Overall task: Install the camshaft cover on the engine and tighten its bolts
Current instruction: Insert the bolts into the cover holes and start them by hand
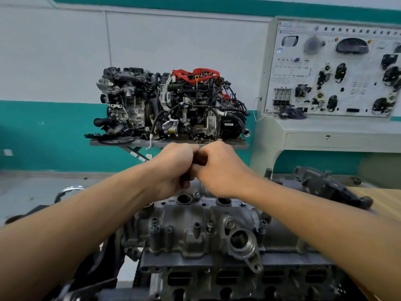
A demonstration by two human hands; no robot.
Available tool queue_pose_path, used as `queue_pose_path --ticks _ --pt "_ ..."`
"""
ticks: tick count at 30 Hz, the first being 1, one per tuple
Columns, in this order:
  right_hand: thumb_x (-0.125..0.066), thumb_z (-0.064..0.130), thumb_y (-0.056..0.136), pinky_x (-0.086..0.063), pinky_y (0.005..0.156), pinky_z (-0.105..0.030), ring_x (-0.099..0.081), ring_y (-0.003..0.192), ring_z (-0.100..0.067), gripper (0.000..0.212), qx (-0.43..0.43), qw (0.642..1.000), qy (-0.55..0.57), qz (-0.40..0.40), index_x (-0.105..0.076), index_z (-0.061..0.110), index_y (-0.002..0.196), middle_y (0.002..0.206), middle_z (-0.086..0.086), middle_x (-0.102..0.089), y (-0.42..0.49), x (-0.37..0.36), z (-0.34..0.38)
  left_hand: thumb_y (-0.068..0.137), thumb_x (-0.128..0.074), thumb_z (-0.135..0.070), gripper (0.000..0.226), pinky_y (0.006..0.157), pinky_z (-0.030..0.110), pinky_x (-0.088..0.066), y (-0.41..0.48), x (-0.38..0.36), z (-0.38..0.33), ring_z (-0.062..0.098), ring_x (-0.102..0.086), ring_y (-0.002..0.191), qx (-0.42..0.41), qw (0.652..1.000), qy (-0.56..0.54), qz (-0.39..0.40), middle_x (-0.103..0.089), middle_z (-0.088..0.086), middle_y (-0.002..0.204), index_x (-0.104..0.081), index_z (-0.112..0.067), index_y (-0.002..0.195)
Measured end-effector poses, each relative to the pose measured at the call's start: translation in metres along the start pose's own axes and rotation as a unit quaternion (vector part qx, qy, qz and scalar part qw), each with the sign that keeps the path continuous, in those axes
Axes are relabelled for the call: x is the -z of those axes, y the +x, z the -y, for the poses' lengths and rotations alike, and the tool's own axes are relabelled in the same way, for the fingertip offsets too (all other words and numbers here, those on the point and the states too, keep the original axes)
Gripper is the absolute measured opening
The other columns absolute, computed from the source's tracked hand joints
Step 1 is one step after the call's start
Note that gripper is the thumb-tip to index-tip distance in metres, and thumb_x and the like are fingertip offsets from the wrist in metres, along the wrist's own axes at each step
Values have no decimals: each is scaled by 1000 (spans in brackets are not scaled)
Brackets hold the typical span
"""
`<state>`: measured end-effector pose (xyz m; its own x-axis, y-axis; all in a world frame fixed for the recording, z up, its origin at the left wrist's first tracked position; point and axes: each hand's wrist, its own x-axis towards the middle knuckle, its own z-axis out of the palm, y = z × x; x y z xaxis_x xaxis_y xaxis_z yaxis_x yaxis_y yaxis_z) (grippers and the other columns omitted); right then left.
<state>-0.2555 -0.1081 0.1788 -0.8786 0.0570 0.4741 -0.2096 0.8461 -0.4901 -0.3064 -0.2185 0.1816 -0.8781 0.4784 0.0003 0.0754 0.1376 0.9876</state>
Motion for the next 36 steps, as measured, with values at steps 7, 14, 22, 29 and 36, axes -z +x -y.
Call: queue_pose_path --ticks 7,14,22,29,36 --pt "-65 20 83 -48 53 -40 -59 60 -28 17 18 1000 -11 -24 -69 15 67 63 -8 -64 0 -16 0 102 -44 -32 31 48 25 -27 2 3 7 14 -35 50 23 998 -32 -54 -47 0 57 -54 -17 77" --pt "-57 9 87 -34 46 -16 -48 49 -4 29 30 998 25 44 -63 26 65 60 5 -63 4 -17 6 96 -37 -65 68 82 40 -33 15 4 0 24 -43 95 69 993 -93 -13 -56 12 105 -62 -8 123" --pt "-63 9 89 -40 62 -17 -58 76 -11 12 78 996 41 -3 -64 20 93 88 2 -68 2 -22 -4 101 -46 -31 27 74 37 -40 12 2 -3 24 -55 73 33 990 -126 -49 -58 10 78 -58 -10 90" --pt "-71 14 88 -44 63 -12 -61 70 -2 6 96 991 46 -80 -74 16 92 79 9 -70 3 -16 -18 92 -47 5 22 56 25 -44 13 26 -1 13 -50 58 11 998 -51 19 -61 11 81 -69 0 92" --pt "-74 17 86 -50 64 -13 -64 70 1 7 85 996 -26 16 -79 19 90 78 12 -72 -9 -11 -42 92 -69 -13 12 60 10 -47 8 69 11 -1 -66 63 -130 906 398 60 -77 -9 74 -79 -20 96"
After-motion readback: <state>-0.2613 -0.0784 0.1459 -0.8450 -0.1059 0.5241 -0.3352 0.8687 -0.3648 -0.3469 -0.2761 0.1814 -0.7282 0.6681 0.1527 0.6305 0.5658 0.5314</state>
